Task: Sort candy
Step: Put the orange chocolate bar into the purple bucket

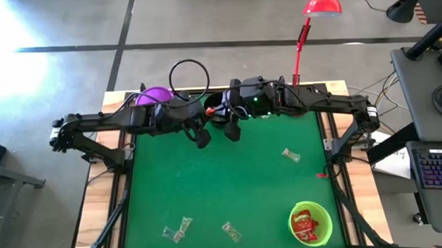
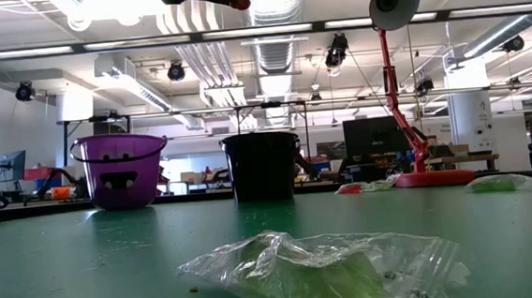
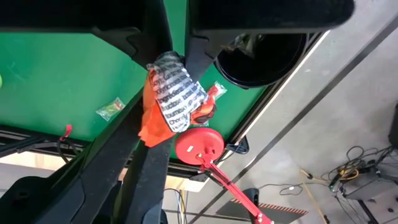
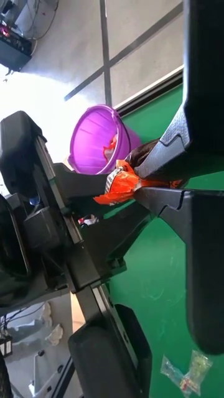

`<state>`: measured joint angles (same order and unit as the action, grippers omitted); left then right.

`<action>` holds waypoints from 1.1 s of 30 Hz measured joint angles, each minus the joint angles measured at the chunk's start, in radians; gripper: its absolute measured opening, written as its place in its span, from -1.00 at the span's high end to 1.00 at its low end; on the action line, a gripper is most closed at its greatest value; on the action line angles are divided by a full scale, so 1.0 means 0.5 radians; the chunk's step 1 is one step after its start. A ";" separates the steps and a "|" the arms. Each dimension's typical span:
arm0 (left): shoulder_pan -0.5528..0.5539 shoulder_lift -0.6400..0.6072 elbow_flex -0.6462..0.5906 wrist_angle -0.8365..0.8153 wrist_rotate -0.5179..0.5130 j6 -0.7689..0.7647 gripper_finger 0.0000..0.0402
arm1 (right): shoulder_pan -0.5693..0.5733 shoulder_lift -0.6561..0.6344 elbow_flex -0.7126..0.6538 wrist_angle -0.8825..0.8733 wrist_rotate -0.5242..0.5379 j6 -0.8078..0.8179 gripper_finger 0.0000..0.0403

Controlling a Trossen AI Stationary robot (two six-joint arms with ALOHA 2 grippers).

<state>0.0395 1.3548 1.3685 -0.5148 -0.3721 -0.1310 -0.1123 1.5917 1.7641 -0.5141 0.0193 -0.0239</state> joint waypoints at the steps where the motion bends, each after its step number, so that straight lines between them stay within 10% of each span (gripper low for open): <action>1: 0.000 0.000 0.000 0.000 0.000 0.002 0.98 | 0.000 0.000 0.000 -0.001 0.000 -0.001 0.96; 19: 0.001 0.000 0.001 -0.025 -0.002 0.044 1.00 | 0.001 0.000 -0.002 -0.009 0.014 -0.071 0.93; 33: 0.001 -0.004 0.057 -0.262 -0.011 0.025 1.00 | -0.019 0.000 -0.003 -0.019 0.041 -0.130 0.49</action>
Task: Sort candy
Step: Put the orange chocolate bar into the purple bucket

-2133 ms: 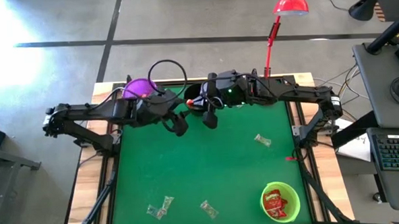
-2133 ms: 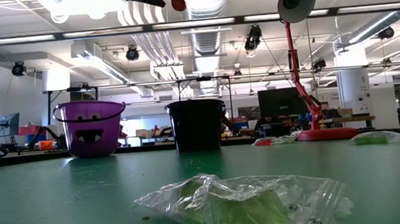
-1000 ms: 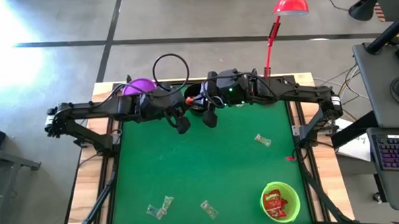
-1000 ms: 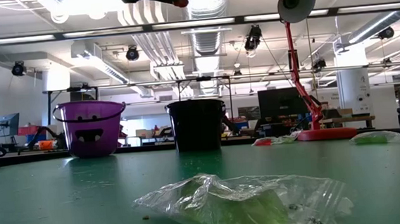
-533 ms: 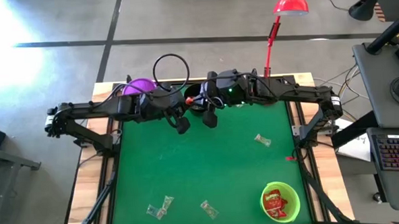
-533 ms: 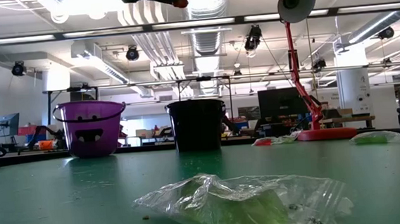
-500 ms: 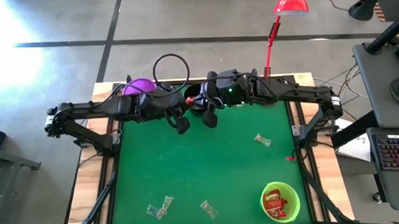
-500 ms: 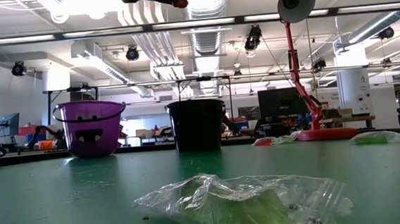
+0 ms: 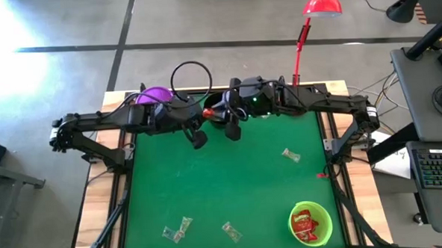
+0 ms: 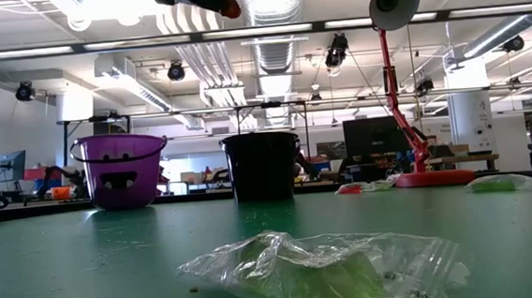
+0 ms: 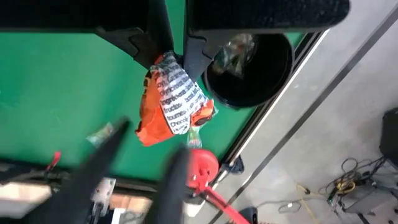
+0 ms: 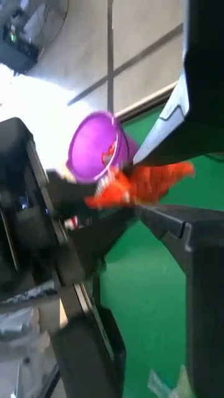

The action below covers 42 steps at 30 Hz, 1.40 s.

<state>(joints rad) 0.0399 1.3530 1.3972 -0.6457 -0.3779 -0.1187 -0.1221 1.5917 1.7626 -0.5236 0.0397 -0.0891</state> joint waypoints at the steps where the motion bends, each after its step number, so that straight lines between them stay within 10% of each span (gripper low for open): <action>1: 0.000 0.000 0.000 -0.023 -0.009 -0.009 1.00 | -0.002 0.000 0.000 0.001 0.039 0.000 0.45; 9: 0.048 -0.007 0.000 -0.436 -0.264 -0.095 1.00 | -0.011 -0.016 0.000 -0.181 0.433 -0.054 0.28; 25: 0.469 -0.011 -0.087 -1.220 -0.294 -0.357 1.00 | -0.075 -0.014 0.000 -0.471 0.441 -0.036 0.36; 42: 1.127 -0.011 -0.406 -1.253 -0.311 -0.025 1.00 | -0.379 -0.011 -0.020 -0.421 0.442 -0.085 0.36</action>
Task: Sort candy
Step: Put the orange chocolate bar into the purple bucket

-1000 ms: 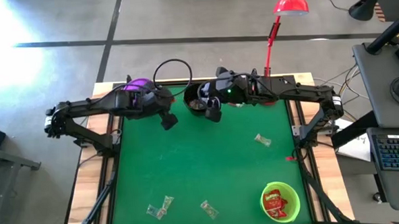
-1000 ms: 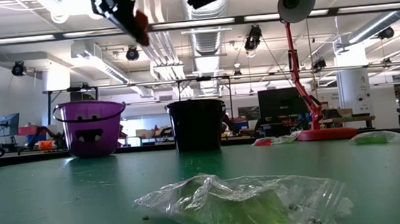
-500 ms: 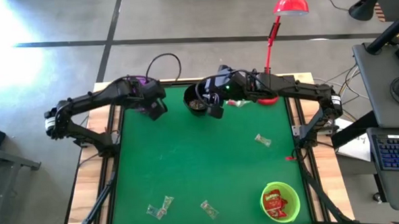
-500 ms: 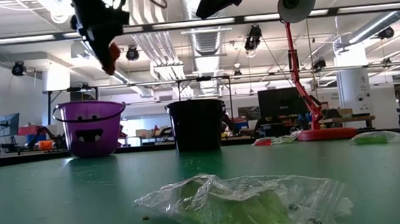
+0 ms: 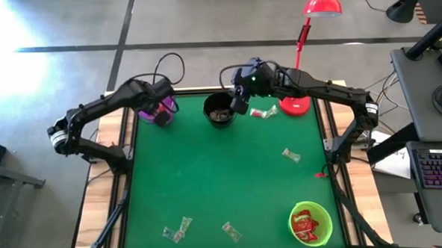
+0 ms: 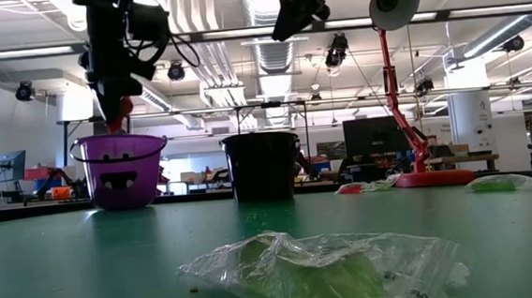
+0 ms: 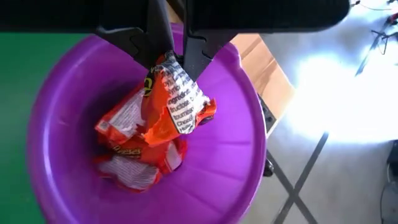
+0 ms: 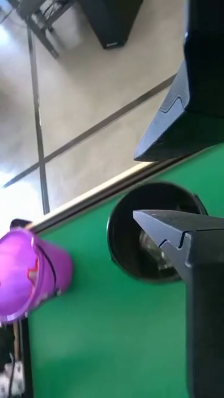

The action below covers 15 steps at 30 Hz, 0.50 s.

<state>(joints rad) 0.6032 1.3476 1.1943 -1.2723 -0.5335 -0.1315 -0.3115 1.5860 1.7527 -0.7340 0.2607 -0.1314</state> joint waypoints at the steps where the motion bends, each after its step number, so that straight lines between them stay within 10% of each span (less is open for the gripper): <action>1: 0.019 0.000 -0.005 0.010 0.001 0.017 1.00 | -0.019 0.000 0.000 0.006 -0.001 0.000 0.36; 15: 0.104 -0.001 0.004 0.222 0.004 0.298 1.00 | -0.226 0.001 -0.001 0.014 -0.002 0.077 0.37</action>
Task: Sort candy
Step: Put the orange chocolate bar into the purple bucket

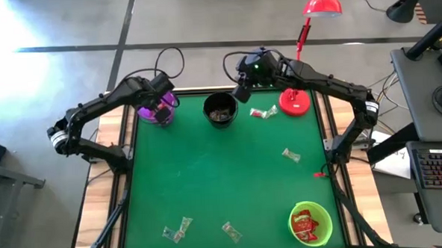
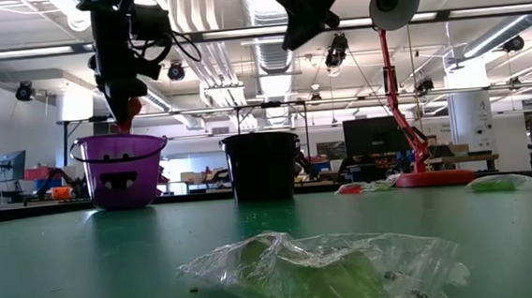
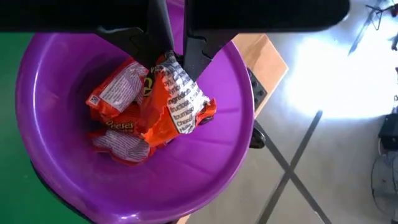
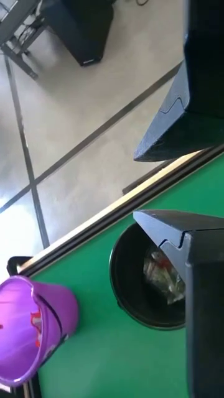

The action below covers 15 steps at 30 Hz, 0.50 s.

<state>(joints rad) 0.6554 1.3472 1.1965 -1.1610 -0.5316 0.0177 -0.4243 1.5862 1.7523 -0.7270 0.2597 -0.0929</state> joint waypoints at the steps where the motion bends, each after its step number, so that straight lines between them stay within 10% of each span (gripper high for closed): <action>1: 0.003 0.000 -0.001 0.002 0.010 0.000 1.00 | -0.010 0.000 0.000 0.000 -0.001 -0.001 0.37; 15: 0.022 0.053 -0.004 0.103 0.099 -0.004 0.87 | -0.096 0.000 0.000 -0.027 0.080 0.027 0.38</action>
<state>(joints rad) 0.6662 1.3739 1.1946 -1.1097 -0.4821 0.0158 -0.4721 1.5864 1.7523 -0.7405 0.2996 -0.0795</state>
